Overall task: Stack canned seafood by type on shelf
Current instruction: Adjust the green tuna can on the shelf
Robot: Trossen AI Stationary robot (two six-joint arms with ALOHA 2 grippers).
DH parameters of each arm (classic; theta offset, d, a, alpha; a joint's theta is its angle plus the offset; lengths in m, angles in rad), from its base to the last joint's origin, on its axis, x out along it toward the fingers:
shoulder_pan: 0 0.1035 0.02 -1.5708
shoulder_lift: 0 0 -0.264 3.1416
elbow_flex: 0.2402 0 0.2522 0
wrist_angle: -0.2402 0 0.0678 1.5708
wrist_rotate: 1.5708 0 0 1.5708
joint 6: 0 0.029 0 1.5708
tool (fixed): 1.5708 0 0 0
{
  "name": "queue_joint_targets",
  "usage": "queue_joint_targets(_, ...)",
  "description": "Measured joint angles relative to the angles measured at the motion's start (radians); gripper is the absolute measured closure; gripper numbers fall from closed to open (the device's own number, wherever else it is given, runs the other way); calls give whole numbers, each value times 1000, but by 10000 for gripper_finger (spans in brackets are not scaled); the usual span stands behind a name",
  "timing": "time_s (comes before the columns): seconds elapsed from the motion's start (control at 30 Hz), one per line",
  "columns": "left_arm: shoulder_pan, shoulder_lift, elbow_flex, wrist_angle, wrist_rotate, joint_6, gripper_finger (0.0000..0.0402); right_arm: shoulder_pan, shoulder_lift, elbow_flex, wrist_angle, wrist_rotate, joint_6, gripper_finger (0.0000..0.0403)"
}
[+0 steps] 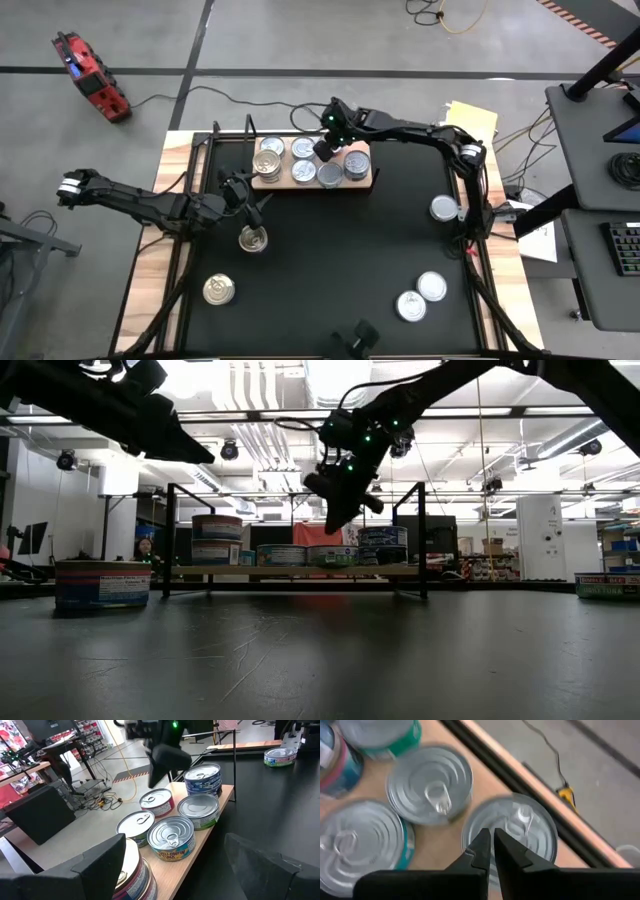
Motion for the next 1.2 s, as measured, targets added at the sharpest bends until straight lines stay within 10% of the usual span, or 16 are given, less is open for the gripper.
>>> queue_joint_targets(0.43, 0, 2, 0, 5, 0, 3, 79, 24, 10, 33, -91, 30, -6, 394)
queue_joint_targets(0.83, 0, 64, 0, 5, 120, -174, 79, 255, -34, 314, -917, 18, -69, 394)
queue_joint_targets(1.2, 0, 222, 0, 194, 364, -452, 79, 476, -393, -78, -466, -3, -98, 394)
